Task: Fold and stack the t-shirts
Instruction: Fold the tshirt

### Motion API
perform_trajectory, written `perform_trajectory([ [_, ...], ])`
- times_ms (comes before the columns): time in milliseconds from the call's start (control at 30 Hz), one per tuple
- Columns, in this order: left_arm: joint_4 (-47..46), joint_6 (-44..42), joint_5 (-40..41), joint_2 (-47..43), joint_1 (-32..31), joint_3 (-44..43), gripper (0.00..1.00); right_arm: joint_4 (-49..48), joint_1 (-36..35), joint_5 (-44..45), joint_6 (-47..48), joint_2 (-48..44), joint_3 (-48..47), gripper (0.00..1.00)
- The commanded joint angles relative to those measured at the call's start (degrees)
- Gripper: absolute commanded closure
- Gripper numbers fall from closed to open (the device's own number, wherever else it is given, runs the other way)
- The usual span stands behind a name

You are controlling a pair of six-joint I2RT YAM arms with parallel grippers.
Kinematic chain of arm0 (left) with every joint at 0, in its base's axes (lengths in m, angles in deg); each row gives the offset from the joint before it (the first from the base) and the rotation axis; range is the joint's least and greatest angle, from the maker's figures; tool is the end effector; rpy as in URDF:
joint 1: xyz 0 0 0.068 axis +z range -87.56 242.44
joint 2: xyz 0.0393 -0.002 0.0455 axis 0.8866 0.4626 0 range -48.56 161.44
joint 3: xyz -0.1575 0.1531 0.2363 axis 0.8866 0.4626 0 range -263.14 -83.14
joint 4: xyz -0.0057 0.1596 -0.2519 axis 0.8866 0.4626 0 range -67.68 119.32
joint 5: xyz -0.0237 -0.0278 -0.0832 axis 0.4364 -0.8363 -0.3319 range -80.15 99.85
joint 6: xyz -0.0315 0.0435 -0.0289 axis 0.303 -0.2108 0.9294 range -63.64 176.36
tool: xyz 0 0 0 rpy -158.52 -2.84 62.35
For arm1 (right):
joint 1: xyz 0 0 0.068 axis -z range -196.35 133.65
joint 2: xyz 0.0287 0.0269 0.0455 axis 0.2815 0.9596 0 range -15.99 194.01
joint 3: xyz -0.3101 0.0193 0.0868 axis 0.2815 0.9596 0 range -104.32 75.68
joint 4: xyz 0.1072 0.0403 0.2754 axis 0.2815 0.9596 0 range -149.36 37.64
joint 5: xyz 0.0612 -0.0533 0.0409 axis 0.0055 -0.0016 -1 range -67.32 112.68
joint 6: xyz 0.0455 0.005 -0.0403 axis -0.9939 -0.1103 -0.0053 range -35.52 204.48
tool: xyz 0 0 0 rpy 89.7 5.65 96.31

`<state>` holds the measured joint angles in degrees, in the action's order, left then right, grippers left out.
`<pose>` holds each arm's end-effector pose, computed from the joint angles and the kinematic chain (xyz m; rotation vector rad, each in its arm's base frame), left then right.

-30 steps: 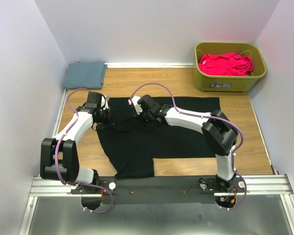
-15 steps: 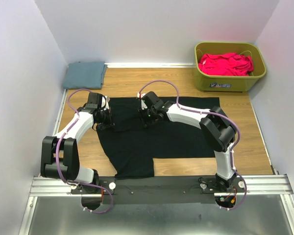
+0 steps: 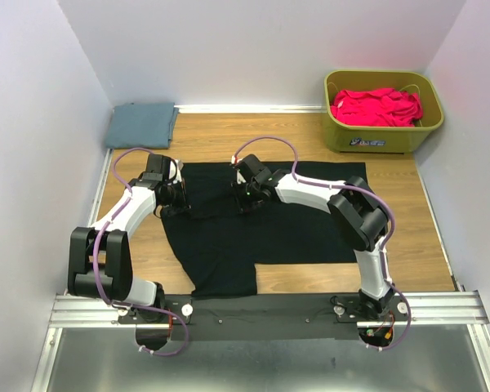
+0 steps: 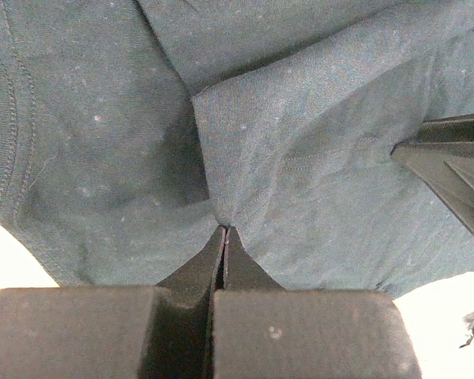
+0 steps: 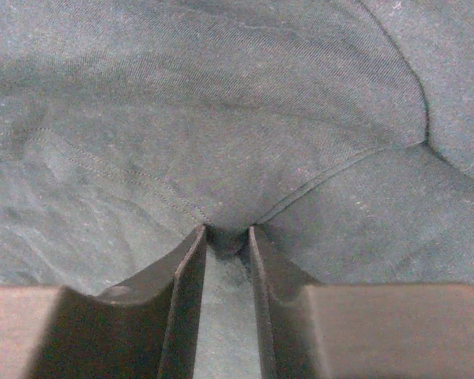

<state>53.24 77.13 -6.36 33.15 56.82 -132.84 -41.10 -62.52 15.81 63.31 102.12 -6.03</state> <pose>0.2979 -0.0421 0.2209 -0.2641 2.6876 -0.5226 0.3433 0.3656 0.1740 -0.6184 2.5567 0.5957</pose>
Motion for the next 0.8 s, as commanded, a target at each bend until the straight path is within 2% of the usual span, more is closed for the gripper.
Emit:
perform_trajectory([
  [0, -0.9, -0.6, -1.2, 0.6, 0.0, 1.0, 1.0, 1.9, -0.4, 0.7, -1.0, 1.6, -1.4, 0.68],
  [133, -1.1, -0.5, -1.2, 0.1, 0.0, 1.6, 1.0, 2.0, -0.4, 0.7, -1.1, 1.5, -1.7, 0.82],
  [167, -1.0, -0.6, -1.3, 0.1, 0.0, 1.7, 1.0, 2.0, -0.4, 0.9, -1.1, 1.1, -1.6, 0.88],
  [300, -0.9, -0.5, -1.2, 0.1, 0.0, 1.5, 1.0, 2.9, -0.4, 2.1, -0.5, -0.8, -2.0, 0.98],
  [767, 1.2, -1.7, -4.4, 0.6, 0.0, 1.6, 1.0, 12.4, -0.3, 5.2, 6.7, -3.9, -5.0, 0.99],
])
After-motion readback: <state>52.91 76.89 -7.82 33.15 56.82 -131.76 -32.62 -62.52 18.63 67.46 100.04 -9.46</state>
